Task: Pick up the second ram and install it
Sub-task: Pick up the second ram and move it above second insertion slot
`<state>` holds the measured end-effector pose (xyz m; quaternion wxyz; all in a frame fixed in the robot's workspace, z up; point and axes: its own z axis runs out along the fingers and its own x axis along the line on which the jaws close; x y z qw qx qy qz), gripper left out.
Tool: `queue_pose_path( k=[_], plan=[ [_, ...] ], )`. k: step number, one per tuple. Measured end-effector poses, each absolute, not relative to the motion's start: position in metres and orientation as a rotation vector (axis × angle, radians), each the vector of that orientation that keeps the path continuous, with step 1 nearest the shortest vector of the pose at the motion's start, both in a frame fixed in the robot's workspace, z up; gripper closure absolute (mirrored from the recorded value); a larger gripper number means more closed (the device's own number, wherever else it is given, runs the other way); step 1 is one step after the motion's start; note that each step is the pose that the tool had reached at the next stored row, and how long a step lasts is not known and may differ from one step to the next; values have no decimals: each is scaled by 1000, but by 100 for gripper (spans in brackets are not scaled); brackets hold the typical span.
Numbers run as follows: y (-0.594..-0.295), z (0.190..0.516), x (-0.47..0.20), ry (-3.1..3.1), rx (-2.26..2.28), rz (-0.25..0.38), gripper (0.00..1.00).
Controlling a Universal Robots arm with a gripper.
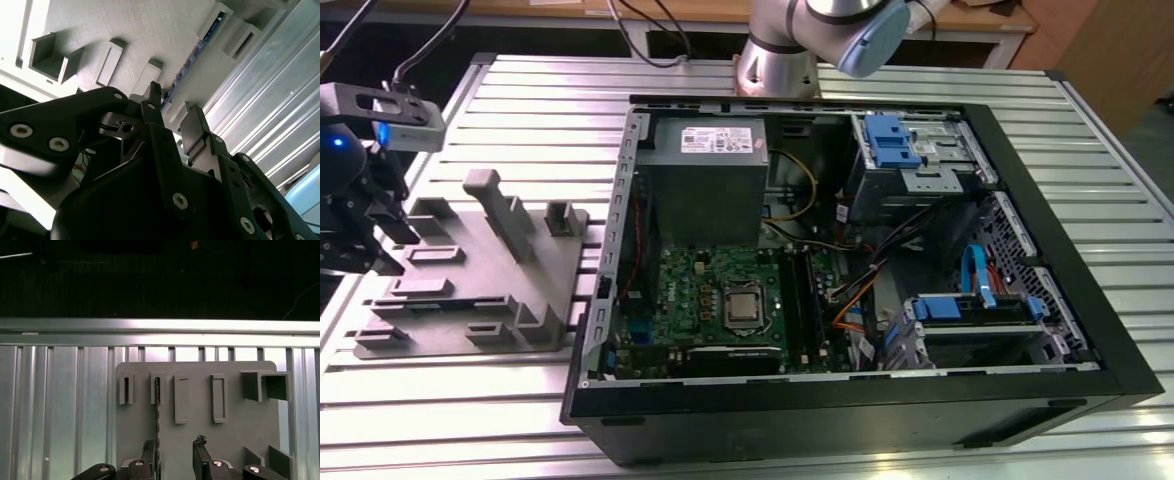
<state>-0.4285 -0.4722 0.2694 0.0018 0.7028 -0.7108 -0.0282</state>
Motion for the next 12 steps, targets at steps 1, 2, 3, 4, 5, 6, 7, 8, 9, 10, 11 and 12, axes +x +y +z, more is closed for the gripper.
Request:
queue_pose_path(
  k=[1, 2, 3, 4, 5, 6, 7, 8, 9, 10, 11, 12],
  plan=[
    [-473, 269, -429, -2230, 2206, -89, 59],
    [-473, 268, -429, -2229, 2207, -89, 59],
    [-473, 267, -429, -2229, 2208, -88, 59],
    [-473, 266, -429, -2228, 2208, -89, 59],
    [-473, 265, -429, -2227, 2209, -89, 59],
    [-474, 264, -429, -2227, 2209, -88, 59],
    [-474, 264, -429, -2226, 2210, -89, 59],
    [-474, 263, -428, -2226, 2210, -88, 59],
    [-474, 262, -428, -2225, 2211, -88, 59],
    [-474, 260, -428, -2225, 2211, -89, 59],
    [-474, 259, -428, -2224, 2212, -88, 59],
    [-474, 258, -429, -2224, 2212, -89, 59]
  ],
)
